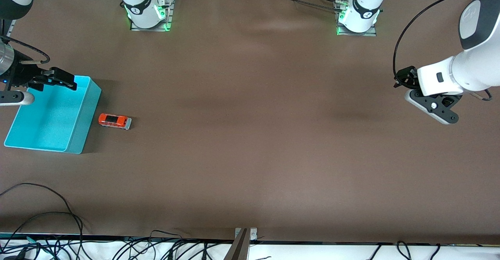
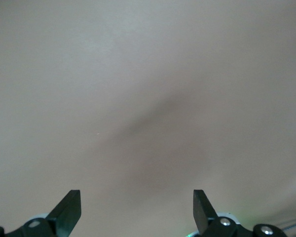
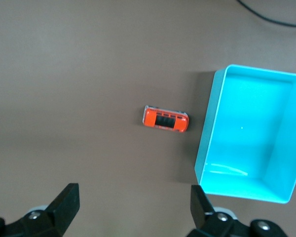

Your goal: Wind up bus and store in blue box

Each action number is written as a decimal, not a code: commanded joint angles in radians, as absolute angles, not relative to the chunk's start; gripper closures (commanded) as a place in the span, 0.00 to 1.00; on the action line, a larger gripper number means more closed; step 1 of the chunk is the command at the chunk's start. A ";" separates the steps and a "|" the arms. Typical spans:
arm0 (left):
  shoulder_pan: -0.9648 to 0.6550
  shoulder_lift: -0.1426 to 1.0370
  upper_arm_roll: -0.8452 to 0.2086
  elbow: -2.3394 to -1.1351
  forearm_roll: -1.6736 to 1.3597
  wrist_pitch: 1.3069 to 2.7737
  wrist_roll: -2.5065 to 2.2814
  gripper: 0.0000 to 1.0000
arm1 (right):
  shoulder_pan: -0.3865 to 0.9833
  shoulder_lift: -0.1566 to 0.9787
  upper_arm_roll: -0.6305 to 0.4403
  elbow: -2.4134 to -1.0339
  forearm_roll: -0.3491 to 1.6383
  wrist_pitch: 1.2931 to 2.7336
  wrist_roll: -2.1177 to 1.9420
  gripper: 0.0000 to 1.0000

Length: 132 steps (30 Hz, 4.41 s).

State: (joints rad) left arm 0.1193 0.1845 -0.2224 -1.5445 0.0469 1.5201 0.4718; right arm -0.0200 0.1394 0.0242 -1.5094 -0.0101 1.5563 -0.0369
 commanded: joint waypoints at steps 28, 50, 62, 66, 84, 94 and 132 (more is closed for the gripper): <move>-0.009 -0.043 -0.048 -1.683 -0.017 1.554 0.130 0.00 | -0.026 0.110 -0.052 -1.597 0.015 1.586 -0.018 0.00; -0.003 -0.026 -0.046 -1.644 -0.021 1.531 0.126 0.00 | -0.023 0.057 -0.049 -1.902 0.017 1.899 -0.018 0.00; -0.003 -0.029 -0.048 -1.641 -0.023 1.506 0.137 0.00 | -0.021 0.057 -0.046 -2.034 0.017 2.042 -0.020 0.00; -0.003 -0.029 -0.048 -1.641 -0.023 1.508 0.137 0.00 | -0.021 0.060 -0.046 -2.075 0.015 2.094 -0.020 0.00; -0.005 -0.029 -0.049 -1.640 -0.023 1.508 0.138 0.00 | -0.021 0.090 -0.046 -2.223 0.015 2.286 -0.020 0.00; -0.005 -0.029 -0.049 -1.640 -0.023 1.506 0.138 0.00 | -0.021 0.135 -0.046 -2.249 0.014 2.359 0.210 0.00; -0.008 -0.031 -0.049 -1.640 -0.023 1.506 0.137 0.00 | -0.012 0.324 -0.038 -2.207 0.002 2.665 0.948 0.00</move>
State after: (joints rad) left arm -0.0032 -0.0426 -0.0526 -1.6724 0.0006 1.5311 0.1381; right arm -0.0181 0.3047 -0.0400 -2.2282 0.0039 2.6529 0.9103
